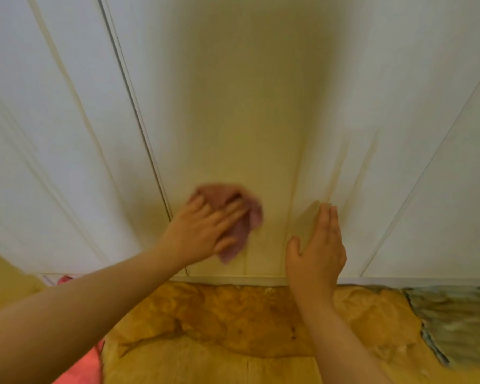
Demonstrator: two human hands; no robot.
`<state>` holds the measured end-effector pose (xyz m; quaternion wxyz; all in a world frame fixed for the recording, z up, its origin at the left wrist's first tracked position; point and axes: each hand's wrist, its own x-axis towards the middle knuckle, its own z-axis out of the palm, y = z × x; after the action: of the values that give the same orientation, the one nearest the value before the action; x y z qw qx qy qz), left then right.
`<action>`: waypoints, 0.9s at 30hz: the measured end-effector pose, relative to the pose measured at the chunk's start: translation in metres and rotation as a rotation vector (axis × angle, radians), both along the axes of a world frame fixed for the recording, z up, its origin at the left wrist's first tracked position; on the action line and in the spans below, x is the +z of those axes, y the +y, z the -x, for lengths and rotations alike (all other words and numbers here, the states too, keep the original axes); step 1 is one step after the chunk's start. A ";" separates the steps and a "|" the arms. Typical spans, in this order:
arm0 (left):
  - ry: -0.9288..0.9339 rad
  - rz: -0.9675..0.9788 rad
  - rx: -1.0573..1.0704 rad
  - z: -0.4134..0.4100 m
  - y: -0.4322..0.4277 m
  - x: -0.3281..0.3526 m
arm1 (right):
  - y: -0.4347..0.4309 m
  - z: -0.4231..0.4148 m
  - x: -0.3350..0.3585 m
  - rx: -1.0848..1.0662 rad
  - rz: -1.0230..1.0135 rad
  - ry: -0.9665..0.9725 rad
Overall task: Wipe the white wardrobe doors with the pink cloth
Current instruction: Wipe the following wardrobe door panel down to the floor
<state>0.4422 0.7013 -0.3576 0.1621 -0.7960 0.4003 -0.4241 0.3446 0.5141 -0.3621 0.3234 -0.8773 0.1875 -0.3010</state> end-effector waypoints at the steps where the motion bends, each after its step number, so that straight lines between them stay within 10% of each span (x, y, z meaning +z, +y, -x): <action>1: -0.009 0.125 0.023 -0.002 -0.010 0.015 | 0.000 -0.001 -0.001 -0.004 -0.004 -0.003; 3: -0.023 0.248 0.051 -0.006 -0.020 0.029 | 0.001 -0.002 -0.002 -0.010 -0.015 -0.024; 9: 0.170 -0.317 -0.062 -0.009 0.018 -0.038 | -0.004 0.000 -0.007 -0.020 -0.011 -0.044; 18: -0.199 0.358 0.001 -0.020 -0.038 0.082 | -0.007 -0.009 -0.003 -0.030 -0.062 -0.048; 27: 0.091 -0.529 0.093 -0.006 0.011 -0.082 | -0.011 0.002 -0.013 -0.012 0.001 0.099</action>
<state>0.4483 0.7119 -0.4394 0.3654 -0.7619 0.4669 -0.2606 0.3429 0.5031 -0.3753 0.3114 -0.8901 0.2084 -0.2595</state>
